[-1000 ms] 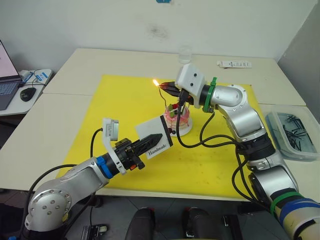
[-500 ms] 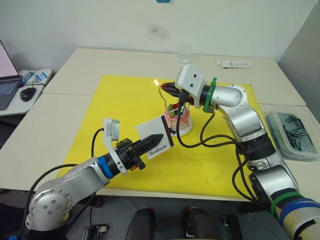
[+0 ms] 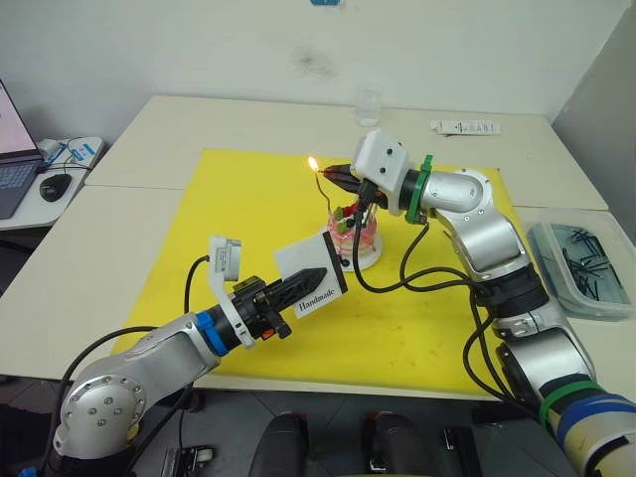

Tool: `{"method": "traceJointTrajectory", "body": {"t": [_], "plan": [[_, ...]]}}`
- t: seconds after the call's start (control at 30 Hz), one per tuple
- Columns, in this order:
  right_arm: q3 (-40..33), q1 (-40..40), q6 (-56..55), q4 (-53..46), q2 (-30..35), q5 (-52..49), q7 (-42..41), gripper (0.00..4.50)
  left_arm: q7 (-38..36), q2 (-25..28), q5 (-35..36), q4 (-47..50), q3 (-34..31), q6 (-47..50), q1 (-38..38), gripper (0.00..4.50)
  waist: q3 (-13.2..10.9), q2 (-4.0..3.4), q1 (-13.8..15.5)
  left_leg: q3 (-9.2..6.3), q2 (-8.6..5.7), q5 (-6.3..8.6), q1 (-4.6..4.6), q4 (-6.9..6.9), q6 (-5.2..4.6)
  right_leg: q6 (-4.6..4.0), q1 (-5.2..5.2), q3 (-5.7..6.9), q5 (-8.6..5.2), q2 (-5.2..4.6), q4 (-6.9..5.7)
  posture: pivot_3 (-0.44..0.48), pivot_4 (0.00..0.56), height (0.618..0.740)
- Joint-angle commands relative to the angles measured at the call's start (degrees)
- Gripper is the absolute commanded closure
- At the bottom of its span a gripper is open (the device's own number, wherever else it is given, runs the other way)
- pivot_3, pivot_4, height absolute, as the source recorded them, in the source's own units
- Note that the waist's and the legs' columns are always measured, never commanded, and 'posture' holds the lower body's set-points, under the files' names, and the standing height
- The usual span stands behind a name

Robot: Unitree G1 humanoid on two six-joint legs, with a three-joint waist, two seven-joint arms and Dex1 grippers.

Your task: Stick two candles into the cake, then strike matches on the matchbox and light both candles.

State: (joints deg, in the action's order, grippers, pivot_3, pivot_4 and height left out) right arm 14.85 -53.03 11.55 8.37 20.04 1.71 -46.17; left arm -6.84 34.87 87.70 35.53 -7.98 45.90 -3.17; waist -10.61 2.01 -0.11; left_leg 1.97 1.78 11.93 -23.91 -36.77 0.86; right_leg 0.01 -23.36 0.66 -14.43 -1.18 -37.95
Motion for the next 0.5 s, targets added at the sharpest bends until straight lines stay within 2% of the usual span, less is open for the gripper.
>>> {"method": "traceJointTrajectory", "body": {"t": [0.03, 0.33, 0.5], "plan": [[-0.85, -0.59, -1.34, -0.92, 0.79, 0.35, 0.25, 4.45, -0.37, -0.12, 0.17, 0.81, 0.27, -0.73, -1.29, 4.5, 0.0, 0.0, 0.0, 0.0, 0.0, 0.0, 0.0, 0.0, 0.0, 0.0, 0.0, 0.0, 0.0, 0.0, 0.0, 0.0, 0.15, 0.74], [-1.43, 2.05, -0.49, -3.01, 3.47, 0.4, -0.25, 4.45, -1.07, 0.16, 0.24, 0.02, 0.61, -0.47, -2.14, 4.5, 0.0, 0.0, 0.01, 0.0, 0.0, 0.0, -0.01, 0.02, 0.0, 0.0, 0.0, 0.0, 0.0, 0.0, 0.03, 0.0, 0.15, 0.74], [-2.01, 5.79, 2.43, -8.63, 6.26, -0.42, -1.13, 4.45, -1.69, 0.38, 0.35, -0.38, 0.89, -0.19, -2.5, 4.5, 0.0, 0.0, 0.02, 0.0, 0.0, 0.0, -0.01, 0.04, 0.0, 0.0, -0.01, 0.0, -0.01, 0.0, 0.03, 0.0, 0.15, 0.74]]}}
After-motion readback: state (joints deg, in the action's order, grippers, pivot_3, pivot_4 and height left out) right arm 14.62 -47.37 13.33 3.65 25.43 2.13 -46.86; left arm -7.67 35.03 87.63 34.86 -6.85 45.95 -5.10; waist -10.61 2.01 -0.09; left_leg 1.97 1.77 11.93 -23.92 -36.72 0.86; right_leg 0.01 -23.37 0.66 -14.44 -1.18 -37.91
